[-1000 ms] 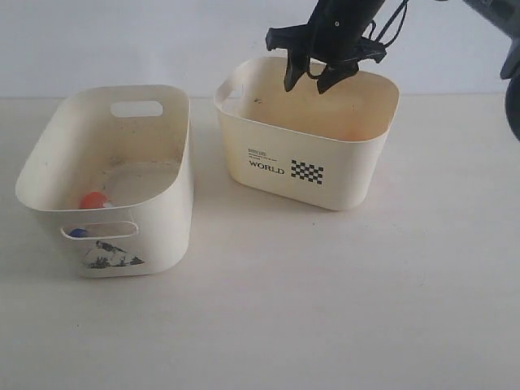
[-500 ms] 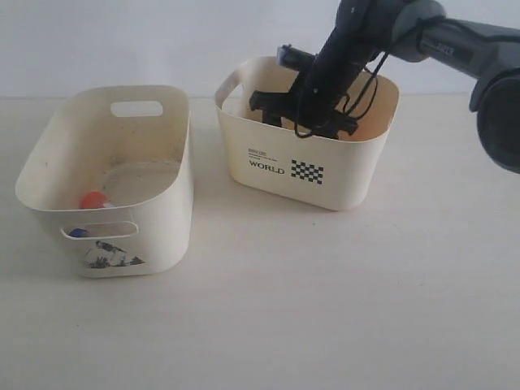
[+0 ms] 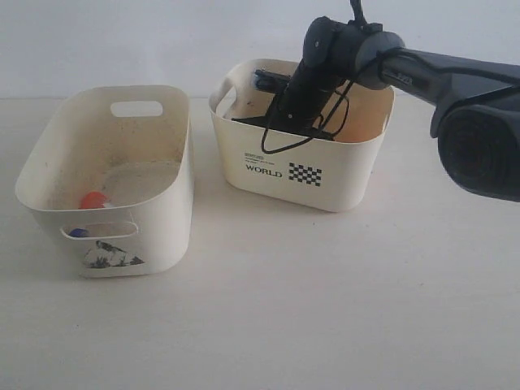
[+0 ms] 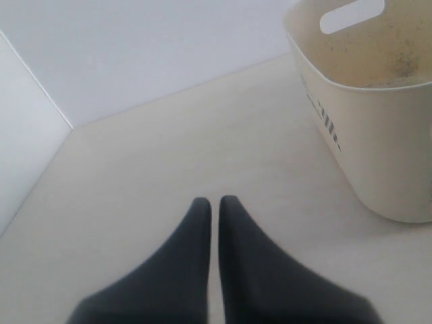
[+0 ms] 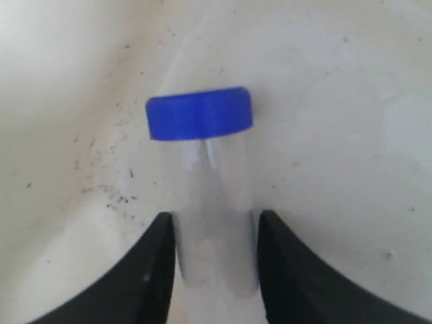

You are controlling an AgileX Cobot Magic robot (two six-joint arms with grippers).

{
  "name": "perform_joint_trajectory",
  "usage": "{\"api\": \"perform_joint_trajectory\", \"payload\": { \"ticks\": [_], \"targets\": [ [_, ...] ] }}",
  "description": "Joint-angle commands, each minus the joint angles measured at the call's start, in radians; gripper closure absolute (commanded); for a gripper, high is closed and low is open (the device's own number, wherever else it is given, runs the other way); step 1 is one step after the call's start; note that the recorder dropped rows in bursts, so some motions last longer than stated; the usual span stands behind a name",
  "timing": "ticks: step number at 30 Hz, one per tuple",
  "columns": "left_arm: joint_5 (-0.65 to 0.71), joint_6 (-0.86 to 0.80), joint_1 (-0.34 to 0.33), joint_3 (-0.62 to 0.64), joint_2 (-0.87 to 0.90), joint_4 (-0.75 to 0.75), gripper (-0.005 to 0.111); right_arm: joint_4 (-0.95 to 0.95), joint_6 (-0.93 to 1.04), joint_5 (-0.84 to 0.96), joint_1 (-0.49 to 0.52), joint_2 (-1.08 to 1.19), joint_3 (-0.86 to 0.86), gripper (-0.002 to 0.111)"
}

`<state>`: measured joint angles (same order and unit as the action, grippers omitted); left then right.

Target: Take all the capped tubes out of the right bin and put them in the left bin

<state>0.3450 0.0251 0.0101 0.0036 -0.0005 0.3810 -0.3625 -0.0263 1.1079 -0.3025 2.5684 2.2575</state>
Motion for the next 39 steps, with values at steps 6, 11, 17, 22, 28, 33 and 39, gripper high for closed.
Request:
{"api": "perform_joint_trajectory", "payload": {
  "ticks": [6, 11, 17, 22, 28, 33, 39],
  "targets": [
    [-0.003, 0.010, 0.000, -0.004, 0.000, 0.002, 0.102, 0.077, -0.016, 0.113, 0.030, -0.007, 0.175, 0.108],
    [-0.003, 0.010, 0.000, -0.004, 0.000, 0.002, 0.102, 0.082, 0.009, 0.113, 0.064, -0.079, 0.197, 0.108],
    [-0.003, 0.010, 0.000, -0.004, 0.000, 0.002, 0.102, 0.070, 0.044, 0.113, 0.095, -0.162, 0.197, 0.108],
    [-0.003, 0.010, 0.000, -0.004, 0.000, 0.002, 0.102, 0.091, 0.062, 0.113, 0.131, -0.241, 0.197, 0.108],
    [-0.003, 0.010, 0.000, -0.004, 0.000, 0.002, 0.102, 0.151, 0.079, 0.113, 0.160, -0.328, 0.049, 0.108],
    [-0.003, 0.010, 0.000, -0.004, 0.000, 0.002, 0.102, 0.092, 0.265, 0.113, 0.164, -0.467, -0.226, 0.108],
    [-0.003, 0.010, 0.000, -0.004, 0.000, 0.002, 0.102, -0.180, 0.480, 0.113, 0.164, -0.641, -0.473, 0.108]
  ]
}}
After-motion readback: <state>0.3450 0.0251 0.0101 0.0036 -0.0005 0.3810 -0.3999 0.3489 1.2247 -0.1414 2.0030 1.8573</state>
